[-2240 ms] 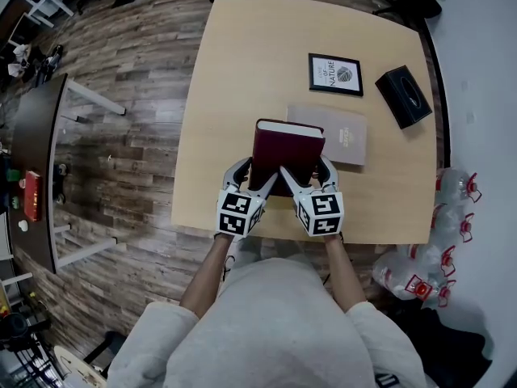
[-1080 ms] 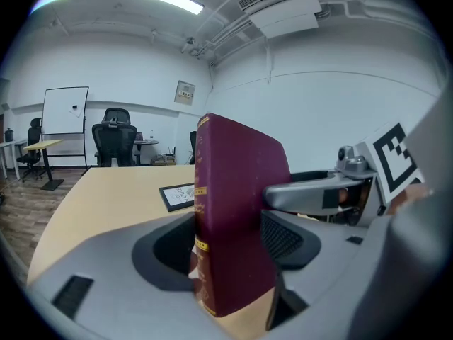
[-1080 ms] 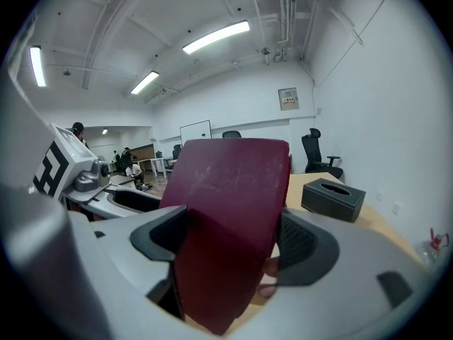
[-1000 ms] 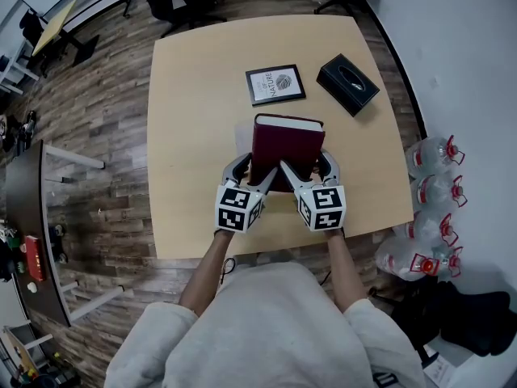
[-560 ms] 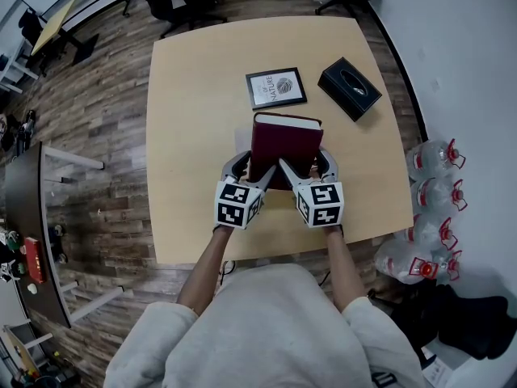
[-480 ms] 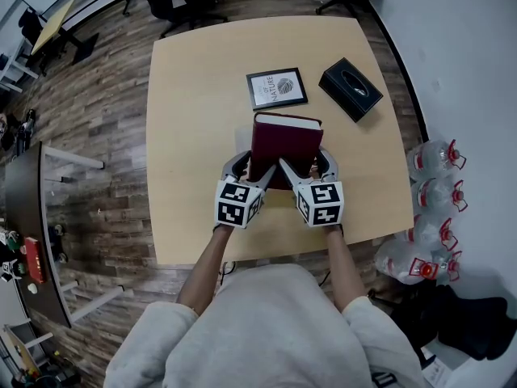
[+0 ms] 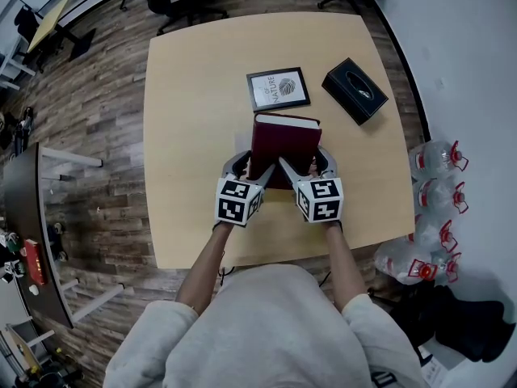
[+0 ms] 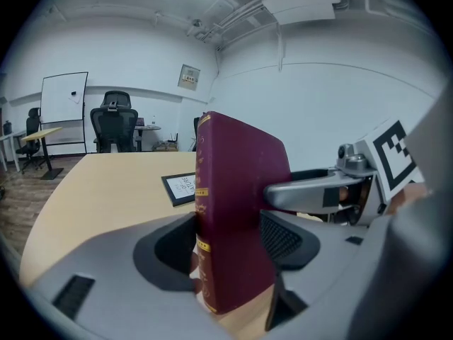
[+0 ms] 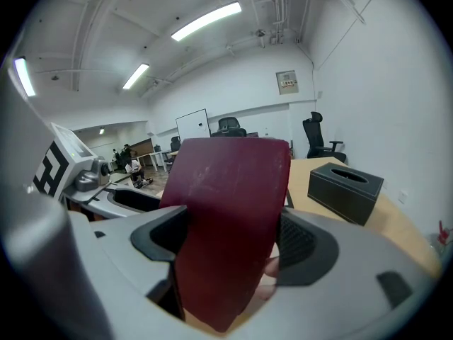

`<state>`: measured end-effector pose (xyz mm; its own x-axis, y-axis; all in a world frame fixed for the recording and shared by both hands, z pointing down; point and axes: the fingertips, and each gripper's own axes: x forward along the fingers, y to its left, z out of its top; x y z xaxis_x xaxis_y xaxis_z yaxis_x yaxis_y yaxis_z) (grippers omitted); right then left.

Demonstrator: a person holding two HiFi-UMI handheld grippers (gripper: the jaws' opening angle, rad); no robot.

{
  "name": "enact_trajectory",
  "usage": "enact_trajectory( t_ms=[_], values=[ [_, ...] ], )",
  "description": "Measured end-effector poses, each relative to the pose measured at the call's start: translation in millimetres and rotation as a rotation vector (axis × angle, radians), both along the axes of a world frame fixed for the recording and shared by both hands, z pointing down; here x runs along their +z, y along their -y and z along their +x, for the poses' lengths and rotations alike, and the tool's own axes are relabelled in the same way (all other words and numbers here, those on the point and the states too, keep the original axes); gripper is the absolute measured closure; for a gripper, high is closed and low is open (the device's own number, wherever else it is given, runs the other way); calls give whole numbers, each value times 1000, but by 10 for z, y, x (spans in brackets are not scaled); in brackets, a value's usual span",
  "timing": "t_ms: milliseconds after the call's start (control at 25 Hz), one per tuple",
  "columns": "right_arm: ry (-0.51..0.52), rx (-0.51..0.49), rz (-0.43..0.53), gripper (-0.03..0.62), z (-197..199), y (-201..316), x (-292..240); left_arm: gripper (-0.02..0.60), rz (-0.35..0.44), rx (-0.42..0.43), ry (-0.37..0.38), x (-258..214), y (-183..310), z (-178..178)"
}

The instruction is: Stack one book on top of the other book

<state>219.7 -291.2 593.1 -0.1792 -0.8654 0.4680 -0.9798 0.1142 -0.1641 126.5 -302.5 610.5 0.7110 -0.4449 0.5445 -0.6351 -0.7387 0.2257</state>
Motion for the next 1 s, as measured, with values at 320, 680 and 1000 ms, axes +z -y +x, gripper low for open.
enact_trajectory(
  t_ms=[320,680,1000],
  values=[
    [36,-4,-34,212,30,181,136,290,-64,-14,-24,119,144,27],
    [86,-18,-81,214,81,358,304,284,-117,-13,-31,272,266,82],
    [124,-16,-120,215,100,469,463,279,-131,-7,-13,381,365,97]
  ],
)
